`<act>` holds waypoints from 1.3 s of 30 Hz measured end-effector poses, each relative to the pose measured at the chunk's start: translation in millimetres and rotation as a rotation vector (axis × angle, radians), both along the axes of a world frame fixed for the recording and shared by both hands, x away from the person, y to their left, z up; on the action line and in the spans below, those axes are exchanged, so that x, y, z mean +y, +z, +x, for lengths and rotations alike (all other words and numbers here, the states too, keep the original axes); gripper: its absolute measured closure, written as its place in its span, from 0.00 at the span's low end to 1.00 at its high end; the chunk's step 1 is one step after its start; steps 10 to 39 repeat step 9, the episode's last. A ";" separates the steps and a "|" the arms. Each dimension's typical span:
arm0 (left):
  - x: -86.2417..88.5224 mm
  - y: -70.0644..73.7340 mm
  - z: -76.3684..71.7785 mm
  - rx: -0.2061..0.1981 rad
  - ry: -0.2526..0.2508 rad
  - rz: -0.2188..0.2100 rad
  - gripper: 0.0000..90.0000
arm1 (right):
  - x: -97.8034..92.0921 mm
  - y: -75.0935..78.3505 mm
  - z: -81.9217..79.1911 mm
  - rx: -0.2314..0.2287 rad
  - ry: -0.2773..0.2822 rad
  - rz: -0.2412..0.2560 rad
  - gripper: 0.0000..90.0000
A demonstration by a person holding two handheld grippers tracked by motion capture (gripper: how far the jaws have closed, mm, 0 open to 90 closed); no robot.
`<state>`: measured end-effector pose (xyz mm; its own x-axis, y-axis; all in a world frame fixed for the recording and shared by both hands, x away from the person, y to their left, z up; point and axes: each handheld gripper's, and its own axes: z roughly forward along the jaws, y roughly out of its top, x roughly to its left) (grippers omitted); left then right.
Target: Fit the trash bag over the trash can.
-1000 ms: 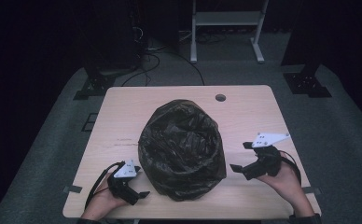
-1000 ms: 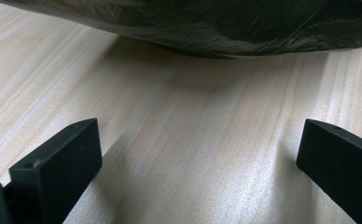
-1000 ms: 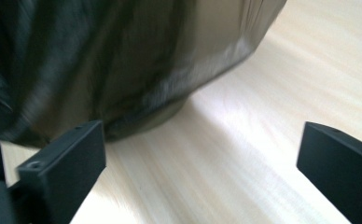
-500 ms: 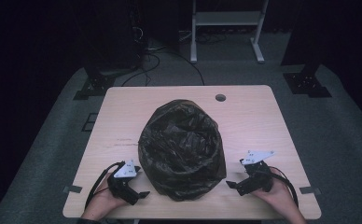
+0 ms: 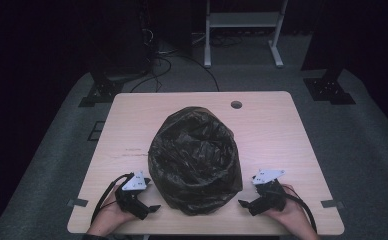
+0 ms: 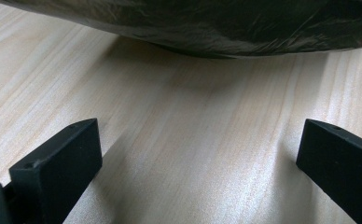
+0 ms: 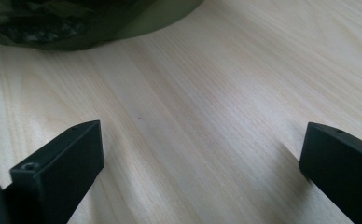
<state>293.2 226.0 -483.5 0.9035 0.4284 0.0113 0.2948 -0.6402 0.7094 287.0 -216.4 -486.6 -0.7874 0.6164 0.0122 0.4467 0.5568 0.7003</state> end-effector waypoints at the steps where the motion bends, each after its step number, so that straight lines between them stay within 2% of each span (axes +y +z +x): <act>1: 0.0 0.0 0.0 0.000 0.000 0.000 0.00 | 0.9 -0.9 -0.3 -0.010 0.002 0.003 0.00; 39: 0.0 0.0 0.0 0.000 0.000 0.000 0.00 | 1.0 -1.2 -0.2 -0.012 0.006 0.007 0.00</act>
